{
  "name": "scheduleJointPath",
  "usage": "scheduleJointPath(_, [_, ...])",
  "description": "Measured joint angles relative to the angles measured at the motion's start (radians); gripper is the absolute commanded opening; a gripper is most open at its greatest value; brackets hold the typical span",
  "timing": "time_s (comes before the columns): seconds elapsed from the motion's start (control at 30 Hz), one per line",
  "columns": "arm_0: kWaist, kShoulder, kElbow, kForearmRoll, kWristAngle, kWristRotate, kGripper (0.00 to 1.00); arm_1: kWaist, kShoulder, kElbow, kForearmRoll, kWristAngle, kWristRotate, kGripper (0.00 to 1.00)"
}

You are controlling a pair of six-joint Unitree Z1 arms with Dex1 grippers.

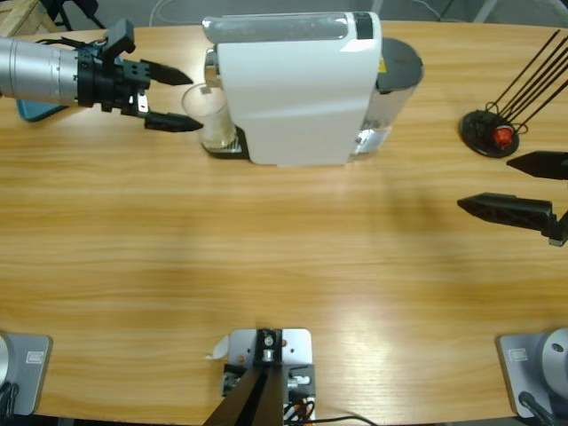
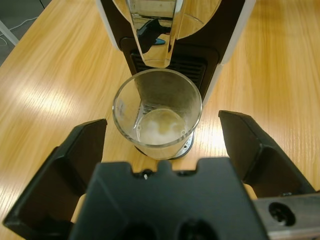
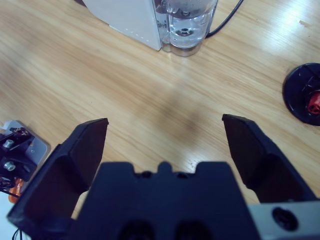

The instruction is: Pour coffee

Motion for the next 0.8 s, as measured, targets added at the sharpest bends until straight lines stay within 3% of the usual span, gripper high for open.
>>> scheduleJointPath(0.4, [-0.063,0.045,-0.046,0.0,0.017,0.0,0.954,0.0,0.0,0.0,0.0,0.0,0.0,1.0])
scheduleJointPath(0.47, [-0.069,0.045,-0.046,0.0,0.027,0.0,0.802,0.0,0.0,0.0,0.0,0.0,0.0,1.0])
scheduleJointPath(0.53, [-0.074,0.047,-0.046,0.0,0.032,0.0,0.507,0.0,0.0,0.0,0.0,0.0,0.0,1.0])
scheduleJointPath(0.63, [-0.075,0.047,-0.046,0.0,0.036,-0.001,0.471,0.0,0.0,0.0,0.0,0.0,0.0,1.0])
scheduleJointPath(0.7, [-0.078,0.047,-0.046,0.0,0.056,-0.004,0.237,-0.001,0.0,0.0,0.0,0.0,0.0,1.0])
scheduleJointPath(0.8, [-0.084,0.049,-0.048,0.0,0.093,-0.004,0.175,-0.004,0.0,0.0,0.0,0.0,0.0,1.0])
